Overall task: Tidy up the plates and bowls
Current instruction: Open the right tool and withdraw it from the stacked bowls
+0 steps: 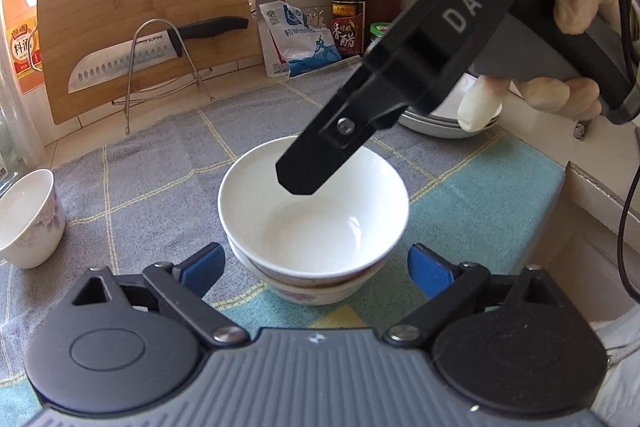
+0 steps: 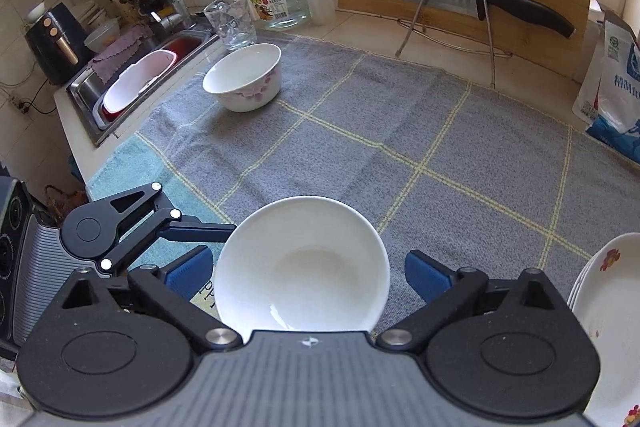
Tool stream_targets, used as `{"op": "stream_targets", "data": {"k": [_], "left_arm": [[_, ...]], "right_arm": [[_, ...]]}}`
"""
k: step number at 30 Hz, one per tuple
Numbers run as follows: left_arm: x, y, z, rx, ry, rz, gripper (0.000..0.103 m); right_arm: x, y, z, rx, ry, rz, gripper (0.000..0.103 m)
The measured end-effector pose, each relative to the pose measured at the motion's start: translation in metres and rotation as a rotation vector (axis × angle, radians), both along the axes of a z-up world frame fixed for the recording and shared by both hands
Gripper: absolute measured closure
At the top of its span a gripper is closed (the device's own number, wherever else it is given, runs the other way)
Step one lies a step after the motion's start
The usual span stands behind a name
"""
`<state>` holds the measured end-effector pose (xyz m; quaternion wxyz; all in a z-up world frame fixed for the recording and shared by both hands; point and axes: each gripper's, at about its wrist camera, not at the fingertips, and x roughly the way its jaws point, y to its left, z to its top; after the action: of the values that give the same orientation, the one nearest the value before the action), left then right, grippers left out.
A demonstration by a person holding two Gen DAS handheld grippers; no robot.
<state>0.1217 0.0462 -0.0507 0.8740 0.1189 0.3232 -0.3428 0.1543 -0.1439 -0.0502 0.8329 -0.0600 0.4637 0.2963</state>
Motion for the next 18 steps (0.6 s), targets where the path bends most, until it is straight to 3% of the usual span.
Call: {"op": "stream_targets", "data": {"k": [6, 18], "left_arm": [[-0.002, 0.011, 0.004, -0.008, -0.001, 0.027, 0.005], [0.007, 0.066, 0.011, 0.015, -0.013, 0.190, 0.005]], "right_arm": [[-0.008, 0.015, 0.001, -0.061, -0.041, 0.048, 0.000], [-0.002, 0.042, 0.015, -0.003, -0.138, 0.080, 0.000]]}}
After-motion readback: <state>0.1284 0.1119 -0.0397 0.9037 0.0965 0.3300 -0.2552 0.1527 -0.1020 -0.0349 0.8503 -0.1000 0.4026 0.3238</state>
